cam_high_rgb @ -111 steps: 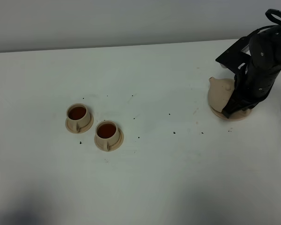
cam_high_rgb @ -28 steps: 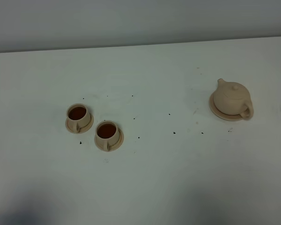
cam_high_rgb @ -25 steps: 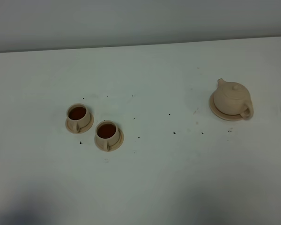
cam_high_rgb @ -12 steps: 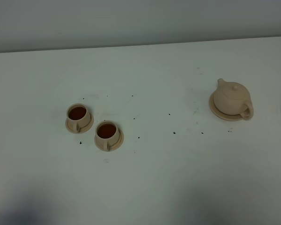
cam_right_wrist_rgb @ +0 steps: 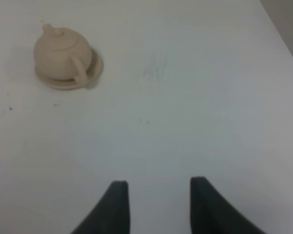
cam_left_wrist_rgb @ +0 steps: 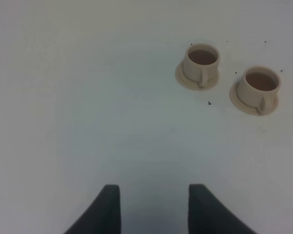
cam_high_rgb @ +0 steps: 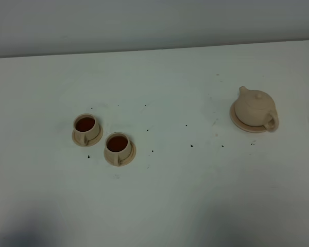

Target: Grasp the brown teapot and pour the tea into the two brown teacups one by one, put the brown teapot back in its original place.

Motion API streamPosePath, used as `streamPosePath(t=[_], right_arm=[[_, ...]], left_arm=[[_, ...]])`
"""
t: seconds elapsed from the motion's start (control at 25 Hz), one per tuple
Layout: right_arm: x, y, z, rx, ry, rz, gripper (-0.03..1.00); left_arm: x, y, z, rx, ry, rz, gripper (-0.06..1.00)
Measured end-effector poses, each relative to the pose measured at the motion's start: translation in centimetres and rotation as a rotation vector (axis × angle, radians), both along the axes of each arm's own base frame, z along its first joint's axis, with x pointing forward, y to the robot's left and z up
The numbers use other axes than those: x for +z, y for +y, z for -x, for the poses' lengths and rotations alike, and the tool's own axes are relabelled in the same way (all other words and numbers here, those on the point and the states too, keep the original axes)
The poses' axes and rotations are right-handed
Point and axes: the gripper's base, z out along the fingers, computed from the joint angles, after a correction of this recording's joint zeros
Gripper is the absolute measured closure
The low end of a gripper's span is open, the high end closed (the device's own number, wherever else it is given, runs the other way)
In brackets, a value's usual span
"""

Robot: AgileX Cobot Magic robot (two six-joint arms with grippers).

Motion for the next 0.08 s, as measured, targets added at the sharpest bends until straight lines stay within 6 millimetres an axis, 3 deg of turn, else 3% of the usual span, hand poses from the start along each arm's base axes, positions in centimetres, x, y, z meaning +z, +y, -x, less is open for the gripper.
streamPosePath(t=[0.08], right_arm=[[0.00, 0.00, 0.00, 0.000, 0.000, 0.000, 0.65]], left_arm=[[0.00, 0.00, 0.00, 0.000, 0.000, 0.000, 0.57]])
